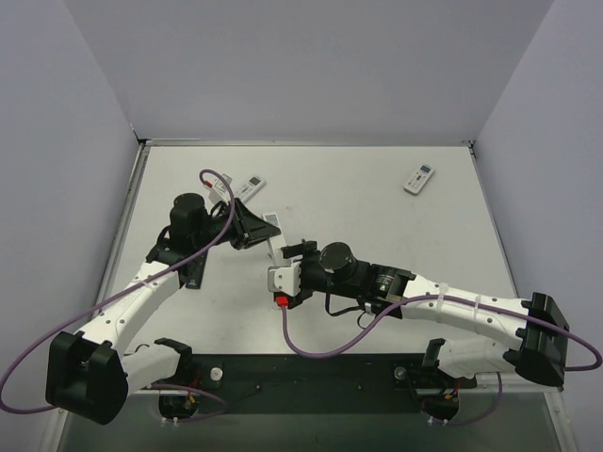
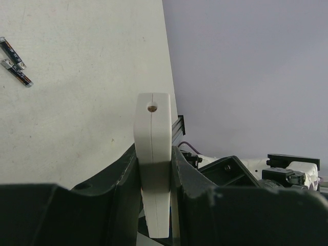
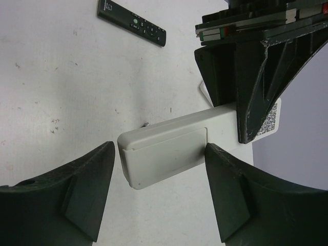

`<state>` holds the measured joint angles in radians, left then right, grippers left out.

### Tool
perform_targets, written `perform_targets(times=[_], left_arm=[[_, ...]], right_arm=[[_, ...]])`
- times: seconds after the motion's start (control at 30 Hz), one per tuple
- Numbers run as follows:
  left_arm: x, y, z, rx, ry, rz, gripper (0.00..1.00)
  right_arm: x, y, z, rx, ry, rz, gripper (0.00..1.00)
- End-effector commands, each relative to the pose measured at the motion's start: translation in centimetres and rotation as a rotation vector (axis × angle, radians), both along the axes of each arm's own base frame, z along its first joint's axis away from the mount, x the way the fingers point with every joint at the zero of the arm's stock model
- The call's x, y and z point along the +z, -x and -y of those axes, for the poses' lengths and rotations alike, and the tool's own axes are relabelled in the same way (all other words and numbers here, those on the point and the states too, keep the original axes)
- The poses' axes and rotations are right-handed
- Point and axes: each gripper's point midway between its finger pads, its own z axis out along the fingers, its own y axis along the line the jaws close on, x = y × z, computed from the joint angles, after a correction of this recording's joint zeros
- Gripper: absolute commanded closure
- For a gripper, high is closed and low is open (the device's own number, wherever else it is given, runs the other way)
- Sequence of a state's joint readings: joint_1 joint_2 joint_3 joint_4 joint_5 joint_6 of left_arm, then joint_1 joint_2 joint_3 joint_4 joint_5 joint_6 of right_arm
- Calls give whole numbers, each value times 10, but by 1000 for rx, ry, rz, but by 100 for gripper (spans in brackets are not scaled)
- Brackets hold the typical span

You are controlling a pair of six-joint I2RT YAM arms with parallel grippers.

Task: Load the batteries into the remote control

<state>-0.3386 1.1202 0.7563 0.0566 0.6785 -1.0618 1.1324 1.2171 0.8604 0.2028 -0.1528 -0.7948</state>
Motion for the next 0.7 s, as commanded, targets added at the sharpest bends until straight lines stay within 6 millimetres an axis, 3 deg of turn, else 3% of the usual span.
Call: perform_targets(times=[0.0, 0.37, 0.67], left_arm=[[42, 8, 5, -52, 56, 114, 100], [47, 10, 7, -72, 46, 127, 100], [59, 9, 8, -80, 72, 156, 100]], right_arm=[[4, 2, -9, 28, -4, -2, 35], [-7, 8, -12, 73, 66, -34, 37], [-40, 17, -1, 77, 160, -117, 45]])
